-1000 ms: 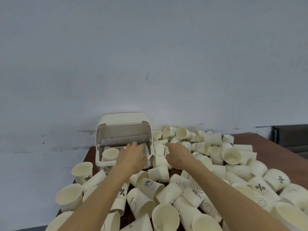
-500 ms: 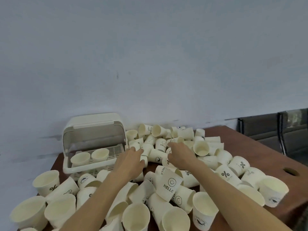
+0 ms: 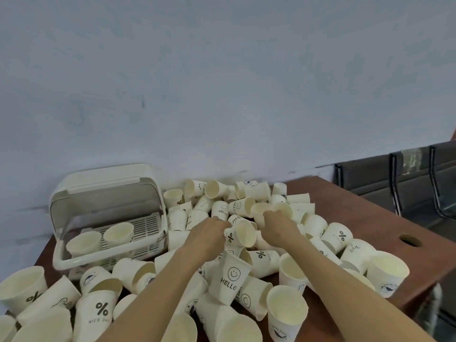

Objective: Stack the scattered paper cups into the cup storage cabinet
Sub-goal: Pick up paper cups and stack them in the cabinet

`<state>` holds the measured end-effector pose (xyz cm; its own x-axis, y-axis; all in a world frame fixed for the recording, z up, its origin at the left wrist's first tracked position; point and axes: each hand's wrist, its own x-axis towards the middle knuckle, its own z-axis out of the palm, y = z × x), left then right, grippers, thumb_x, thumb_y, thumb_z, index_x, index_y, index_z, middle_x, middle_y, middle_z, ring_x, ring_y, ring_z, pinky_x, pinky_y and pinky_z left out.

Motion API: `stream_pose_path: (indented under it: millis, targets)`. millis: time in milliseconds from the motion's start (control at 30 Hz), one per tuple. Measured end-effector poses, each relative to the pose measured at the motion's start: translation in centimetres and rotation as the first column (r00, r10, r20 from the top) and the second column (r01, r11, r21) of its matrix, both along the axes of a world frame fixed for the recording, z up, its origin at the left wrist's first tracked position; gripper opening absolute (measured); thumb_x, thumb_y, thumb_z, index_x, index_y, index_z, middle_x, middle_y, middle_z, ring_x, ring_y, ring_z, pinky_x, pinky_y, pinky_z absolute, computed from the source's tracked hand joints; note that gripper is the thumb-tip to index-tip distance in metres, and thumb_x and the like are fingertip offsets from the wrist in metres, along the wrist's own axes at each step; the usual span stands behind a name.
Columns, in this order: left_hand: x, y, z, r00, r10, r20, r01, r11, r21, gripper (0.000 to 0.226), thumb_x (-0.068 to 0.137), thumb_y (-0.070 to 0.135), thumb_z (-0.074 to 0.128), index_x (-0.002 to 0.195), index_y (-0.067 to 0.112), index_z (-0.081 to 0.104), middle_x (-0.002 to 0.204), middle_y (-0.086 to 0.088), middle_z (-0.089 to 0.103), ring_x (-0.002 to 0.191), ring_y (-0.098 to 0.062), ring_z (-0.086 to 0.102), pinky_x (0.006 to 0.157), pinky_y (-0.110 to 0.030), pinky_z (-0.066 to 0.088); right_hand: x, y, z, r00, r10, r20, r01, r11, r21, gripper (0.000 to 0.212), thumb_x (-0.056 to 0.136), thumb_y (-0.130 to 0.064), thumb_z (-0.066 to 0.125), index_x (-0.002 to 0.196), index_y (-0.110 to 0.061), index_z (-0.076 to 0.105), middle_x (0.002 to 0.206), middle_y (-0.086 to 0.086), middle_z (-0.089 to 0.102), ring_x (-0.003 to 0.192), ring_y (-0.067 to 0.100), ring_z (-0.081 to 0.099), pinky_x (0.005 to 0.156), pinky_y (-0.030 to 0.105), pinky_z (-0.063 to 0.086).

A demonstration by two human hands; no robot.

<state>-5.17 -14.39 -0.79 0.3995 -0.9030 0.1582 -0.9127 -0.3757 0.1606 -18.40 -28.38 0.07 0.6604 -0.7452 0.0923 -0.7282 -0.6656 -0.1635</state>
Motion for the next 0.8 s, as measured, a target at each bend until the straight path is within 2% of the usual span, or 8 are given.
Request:
stream_pose_path:
  millis: [100, 200, 267, 333, 433, 533, 800]
  targets:
    - [-0.1, -1.7, -0.4, 0.998, -0.052, 0.033, 0.047, 0.992, 0.117, 0.062, 0.088, 0.003, 0.046, 0.142, 0.032, 0.038, 0.130, -0.003, 0.050, 0.116, -0.023, 0.048, 0.086, -0.040, 0.048, -0.1, -1.6, -0.3, 0.998, -0.052, -0.016, 0.052, 0.998, -0.035, 0.012, 0.088, -0.008, 0.044, 0.094, -0.011, 0.053, 0.094, 0.005, 0.051, 0.081, 0.023, 0.049, 0.068, 0.033, 0.042]
    - [-0.1, -3.0, -0.5, 0.992, -0.101, 0.072, 0.085, 0.978, 0.191, 0.073, 0.086, -0.002, 0.049, 0.145, 0.035, 0.030, 0.123, -0.004, 0.051, 0.109, -0.024, 0.050, 0.076, -0.036, 0.048, 0.2, -2.9, -0.7, 0.996, -0.073, -0.049, 0.071, 0.997, -0.043, 0.007, 0.087, -0.007, 0.045, 0.085, -0.014, 0.047, 0.089, 0.003, 0.048, 0.080, 0.023, 0.049, 0.069, 0.032, 0.043]
    - [0.0, -3.6, -0.3, 0.985, -0.143, 0.099, 0.123, 0.974, 0.190, 0.074, 0.087, -0.003, 0.046, 0.146, 0.036, 0.027, 0.116, -0.005, 0.051, 0.101, -0.023, 0.052, 0.068, -0.033, 0.043, 0.5, -3.7, -1.1, 0.994, -0.080, -0.073, 0.076, 0.996, -0.049, 0.009, 0.087, -0.007, 0.044, 0.088, -0.013, 0.052, 0.091, 0.004, 0.051, 0.080, 0.023, 0.050, 0.070, 0.032, 0.043]
    - [0.1, -4.1, -0.3, 0.975, -0.189, 0.121, 0.164, 0.967, 0.194, 0.073, 0.087, -0.004, 0.045, 0.145, 0.037, 0.028, 0.115, -0.004, 0.051, 0.099, -0.023, 0.052, 0.067, -0.032, 0.041, 0.7, -4.3, -1.5, 0.992, -0.091, -0.087, 0.085, 0.994, -0.063, 0.018, 0.088, -0.008, 0.043, 0.099, -0.010, 0.057, 0.100, 0.006, 0.055, 0.086, 0.023, 0.054, 0.072, 0.031, 0.043]
    - [0.3, -4.6, -0.5, 0.961, -0.227, 0.161, 0.186, 0.954, 0.235, 0.061, 0.088, -0.003, 0.048, 0.138, 0.031, 0.044, 0.118, -0.004, 0.052, 0.107, -0.024, 0.053, 0.071, -0.033, 0.041, 1.1, -4.8, -2.3, 0.987, -0.115, -0.114, 0.107, 0.991, -0.079, 0.024, 0.091, -0.008, 0.043, 0.110, -0.010, 0.058, 0.111, 0.006, 0.057, 0.102, 0.024, 0.059, 0.073, 0.030, 0.042]
    - [0.4, -5.0, -1.0, 0.954, -0.223, 0.202, 0.175, 0.957, 0.230, 0.044, 0.088, -0.001, 0.053, 0.126, 0.022, 0.058, 0.118, -0.004, 0.053, 0.105, -0.025, 0.054, 0.070, -0.032, 0.037, 1.3, -5.1, -2.9, 0.983, -0.124, -0.137, 0.114, 0.990, -0.080, 0.026, 0.091, -0.007, 0.045, 0.114, -0.011, 0.057, 0.116, 0.006, 0.057, 0.105, 0.022, 0.059, 0.074, 0.029, 0.044]
    - [1.5, -4.1, -1.0, 0.961, -0.174, 0.215, 0.167, 0.985, 0.051, 0.025, 0.093, 0.010, 0.046, 0.111, 0.019, 0.062, 0.103, -0.002, 0.056, 0.094, -0.023, 0.055, 0.068, -0.034, 0.043, 0.9, -4.9, -3.3, 0.990, -0.107, -0.087, 0.094, 0.986, -0.139, 0.025, 0.091, -0.001, 0.041, 0.107, -0.008, 0.059, 0.108, 0.008, 0.061, 0.100, 0.024, 0.061, 0.067, 0.027, 0.040]
